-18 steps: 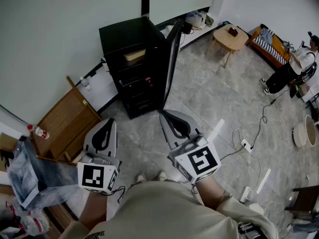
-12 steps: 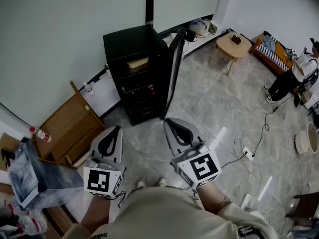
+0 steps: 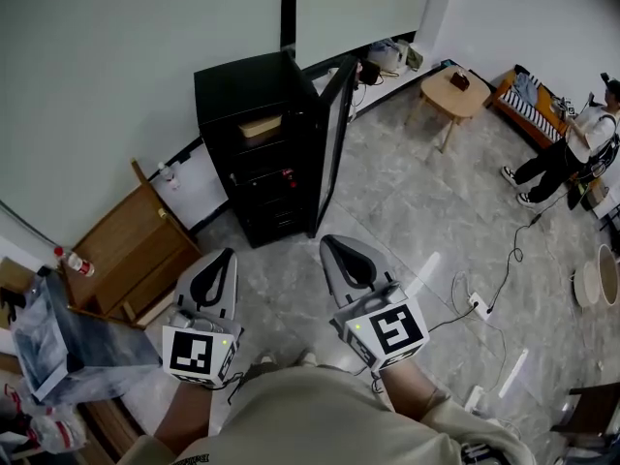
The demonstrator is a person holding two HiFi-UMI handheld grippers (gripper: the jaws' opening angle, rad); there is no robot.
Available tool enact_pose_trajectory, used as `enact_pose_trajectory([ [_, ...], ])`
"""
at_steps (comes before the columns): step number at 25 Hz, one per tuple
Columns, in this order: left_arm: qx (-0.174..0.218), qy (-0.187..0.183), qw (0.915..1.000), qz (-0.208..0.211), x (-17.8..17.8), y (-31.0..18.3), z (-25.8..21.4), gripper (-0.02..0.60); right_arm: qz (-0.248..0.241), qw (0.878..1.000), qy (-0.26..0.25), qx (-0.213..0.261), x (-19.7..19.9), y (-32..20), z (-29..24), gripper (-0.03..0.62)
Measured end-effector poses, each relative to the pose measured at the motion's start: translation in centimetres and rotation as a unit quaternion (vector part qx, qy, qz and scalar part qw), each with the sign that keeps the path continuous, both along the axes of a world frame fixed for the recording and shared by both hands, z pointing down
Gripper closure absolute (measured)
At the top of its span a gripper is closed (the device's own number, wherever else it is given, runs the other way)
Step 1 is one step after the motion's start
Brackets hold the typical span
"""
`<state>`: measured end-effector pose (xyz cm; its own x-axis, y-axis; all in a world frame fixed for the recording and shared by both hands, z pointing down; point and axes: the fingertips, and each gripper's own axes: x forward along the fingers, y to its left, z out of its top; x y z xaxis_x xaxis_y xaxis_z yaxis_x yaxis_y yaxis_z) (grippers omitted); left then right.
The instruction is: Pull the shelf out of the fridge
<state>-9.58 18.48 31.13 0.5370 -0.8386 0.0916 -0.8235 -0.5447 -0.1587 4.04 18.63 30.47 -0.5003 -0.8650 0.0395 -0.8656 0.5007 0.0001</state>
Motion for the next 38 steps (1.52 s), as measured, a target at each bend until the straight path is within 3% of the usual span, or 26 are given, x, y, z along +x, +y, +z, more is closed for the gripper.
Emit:
enact_pose_trajectory([
  [11, 0.005, -0.027, 0.9995, -0.017, 1.7, 0.2, 0.3, 0.575, -0.011, 1.000, -0.002, -0.014, 2.4, 0.2, 1.2, 0.597],
  [23, -0.001, -0.022, 0.9997, -0.008, 2.2, -2.7, 1.2, 0.574, 0.002, 1.000, 0.000, -0.020, 3.3, -2.5, 2.2, 0.597],
  [31, -0.014, -0.011, 0.9998, -0.012, 0.9, -6.2, 2.6, 0.574, 0.001, 0.999, 0.004, -0.034, 2.2, -6.4, 3.6, 0.597],
  [38, -0.023, -0.007, 0.9996, -0.013, -1.3, -12.6, 3.6, 0.574, -0.003, 0.999, 0.019, -0.051, -0.2, -13.0, 4.5, 0.597],
])
